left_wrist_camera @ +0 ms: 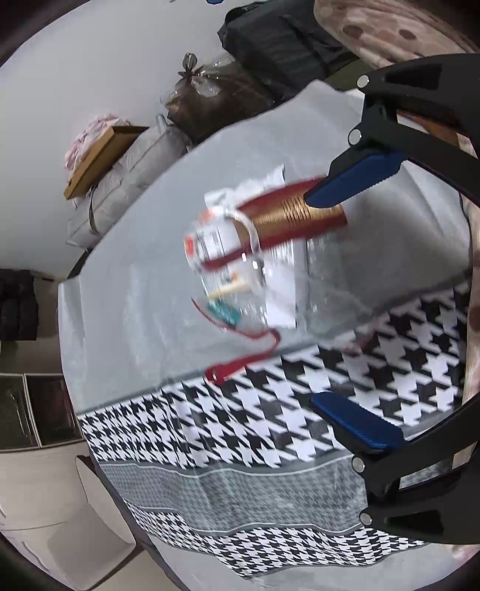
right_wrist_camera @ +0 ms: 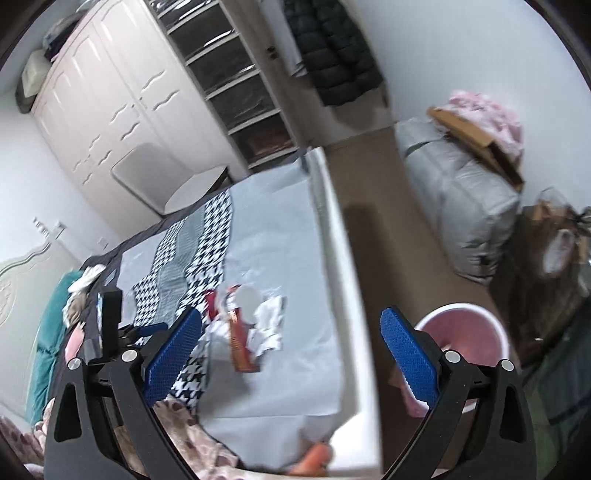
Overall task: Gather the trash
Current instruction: 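Return to the bed and grasp the clear plastic bag with the left tool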
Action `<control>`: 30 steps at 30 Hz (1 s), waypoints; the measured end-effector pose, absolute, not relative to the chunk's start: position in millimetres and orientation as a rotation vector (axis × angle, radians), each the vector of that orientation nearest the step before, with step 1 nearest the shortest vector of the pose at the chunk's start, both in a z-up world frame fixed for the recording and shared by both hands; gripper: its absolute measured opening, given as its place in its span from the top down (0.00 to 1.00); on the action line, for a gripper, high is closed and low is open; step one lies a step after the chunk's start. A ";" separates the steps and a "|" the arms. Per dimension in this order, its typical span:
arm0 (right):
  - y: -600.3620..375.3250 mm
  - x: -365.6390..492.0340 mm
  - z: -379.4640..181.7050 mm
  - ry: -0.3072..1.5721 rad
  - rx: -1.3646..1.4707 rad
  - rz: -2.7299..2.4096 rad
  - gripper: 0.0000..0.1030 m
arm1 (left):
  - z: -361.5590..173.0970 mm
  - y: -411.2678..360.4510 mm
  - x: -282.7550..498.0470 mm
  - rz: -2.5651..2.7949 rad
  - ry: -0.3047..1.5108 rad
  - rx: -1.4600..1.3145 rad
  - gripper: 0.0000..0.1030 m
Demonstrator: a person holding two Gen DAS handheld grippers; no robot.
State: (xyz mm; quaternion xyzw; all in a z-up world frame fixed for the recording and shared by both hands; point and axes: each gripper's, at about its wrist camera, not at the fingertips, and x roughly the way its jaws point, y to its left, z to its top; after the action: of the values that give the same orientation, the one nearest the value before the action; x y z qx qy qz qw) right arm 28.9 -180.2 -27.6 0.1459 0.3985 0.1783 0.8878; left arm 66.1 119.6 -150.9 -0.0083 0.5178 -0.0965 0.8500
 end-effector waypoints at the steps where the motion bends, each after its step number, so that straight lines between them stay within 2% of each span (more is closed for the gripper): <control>1: -173.2 31.1 -32.8 0.839 0.304 0.383 0.08 | -154.6 124.9 66.5 -0.201 1.094 -0.020 0.05; 8: -162.8 36.3 -62.5 0.916 0.287 0.392 0.08 | -181.6 121.5 84.9 -0.230 1.152 0.013 0.05; 16: -180.3 41.3 -75.9 0.910 0.401 0.417 0.08 | -191.0 96.5 110.6 -0.327 1.170 0.123 0.06; 17: -182.3 41.9 -77.0 0.909 0.413 0.416 0.08 | -192.1 96.5 113.5 -0.342 1.179 0.119 0.09; 18: -184.3 42.1 -78.2 0.906 0.427 0.418 0.08 | -192.7 97.6 116.3 -0.364 1.186 0.100 0.21; 19: -185.3 42.8 -79.0 0.904 0.431 0.419 0.08 | -193.8 99.1 118.9 -0.384 1.202 0.079 0.39; 20: -185.4 43.2 -79.7 0.903 0.434 0.420 0.08 | -195.9 100.7 121.5 -0.392 1.222 0.066 0.47; 21: -184.5 43.7 -81.1 0.906 0.431 0.423 0.08 | -199.0 103.4 126.2 -0.390 1.249 0.052 0.62; 22: -184.1 44.9 -82.0 0.909 0.431 0.426 0.08 | -200.7 105.4 129.3 -0.397 1.266 0.039 0.67; 25: -183.4 48.8 -85.3 0.920 0.439 0.432 0.08 | -196.8 105.8 125.9 -0.413 1.255 0.038 0.73; 30: -184.6 51.2 -89.9 0.937 0.444 0.430 0.08 | -171.3 114.3 110.4 -0.413 1.190 -0.003 0.76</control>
State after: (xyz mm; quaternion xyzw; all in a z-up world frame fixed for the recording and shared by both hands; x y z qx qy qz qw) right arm 51.2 -184.6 -89.9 0.2106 0.4443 0.2038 0.8466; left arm 110.4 114.3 -171.3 -0.0015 0.5563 -0.1930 0.8082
